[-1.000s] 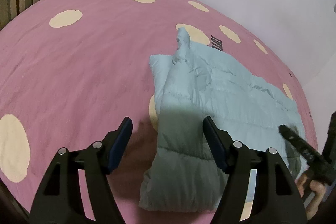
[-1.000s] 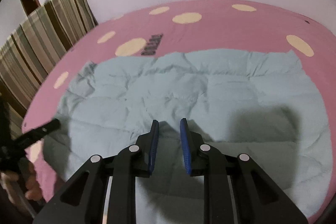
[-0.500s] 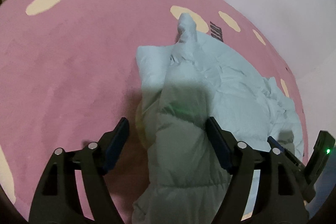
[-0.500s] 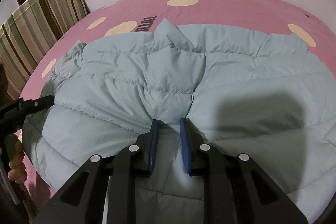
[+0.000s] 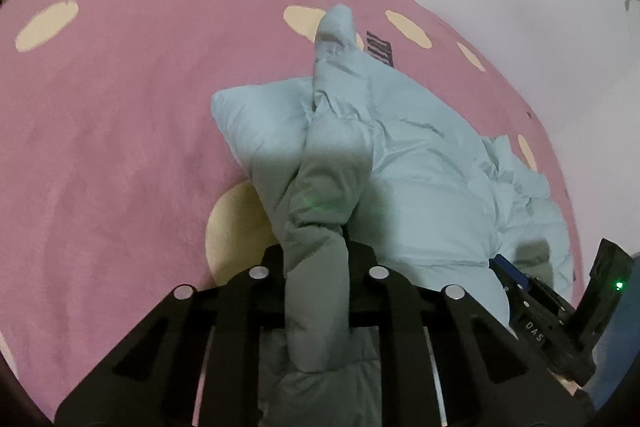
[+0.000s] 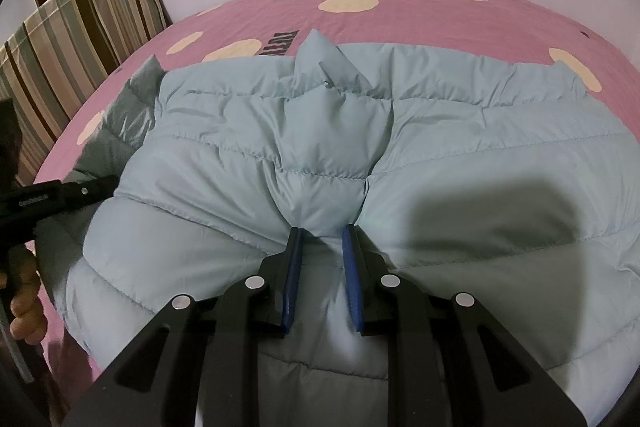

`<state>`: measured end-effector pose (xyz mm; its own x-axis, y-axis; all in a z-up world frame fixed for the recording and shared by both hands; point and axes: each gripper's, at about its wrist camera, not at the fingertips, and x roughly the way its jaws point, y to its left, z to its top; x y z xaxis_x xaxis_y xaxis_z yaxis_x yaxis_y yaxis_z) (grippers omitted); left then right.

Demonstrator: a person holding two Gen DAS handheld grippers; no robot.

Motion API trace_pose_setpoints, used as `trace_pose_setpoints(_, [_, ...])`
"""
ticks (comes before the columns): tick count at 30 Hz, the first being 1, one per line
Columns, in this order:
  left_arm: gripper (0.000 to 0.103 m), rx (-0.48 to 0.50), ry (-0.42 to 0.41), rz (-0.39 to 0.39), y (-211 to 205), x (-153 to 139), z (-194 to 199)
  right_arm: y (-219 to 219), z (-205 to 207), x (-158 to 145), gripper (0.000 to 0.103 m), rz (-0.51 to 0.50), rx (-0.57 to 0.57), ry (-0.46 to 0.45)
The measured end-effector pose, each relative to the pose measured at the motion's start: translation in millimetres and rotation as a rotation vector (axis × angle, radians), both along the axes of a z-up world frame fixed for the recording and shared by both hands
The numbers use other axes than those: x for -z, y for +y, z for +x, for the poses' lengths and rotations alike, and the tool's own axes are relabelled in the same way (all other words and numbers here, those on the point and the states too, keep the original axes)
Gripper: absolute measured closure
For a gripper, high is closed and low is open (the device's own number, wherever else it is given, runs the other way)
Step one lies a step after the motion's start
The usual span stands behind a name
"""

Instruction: Fold large clothes

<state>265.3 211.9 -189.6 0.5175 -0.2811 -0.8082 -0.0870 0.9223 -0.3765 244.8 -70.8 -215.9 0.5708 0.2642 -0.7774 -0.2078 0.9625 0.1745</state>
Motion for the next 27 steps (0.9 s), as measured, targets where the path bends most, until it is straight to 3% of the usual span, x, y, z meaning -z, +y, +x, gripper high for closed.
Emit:
trace_pose_setpoints(17, [0.094,-0.015,-0.151,0.094,-36,-80,-33,1,1,-1,0.082,-0.001,0.003,0.004])
trace_pose_setpoints(20, [0.094,-0.017,-0.182,0.14,-52,-96,-37,-2,1,-7,0.082,0.005,-0.002,0.006])
trace_pose_setpoints(27, [0.094,-0.02,-0.22,0.167,-85,-121,-42,-36,-9,-31,0.081,0.046,0.038,-0.02])
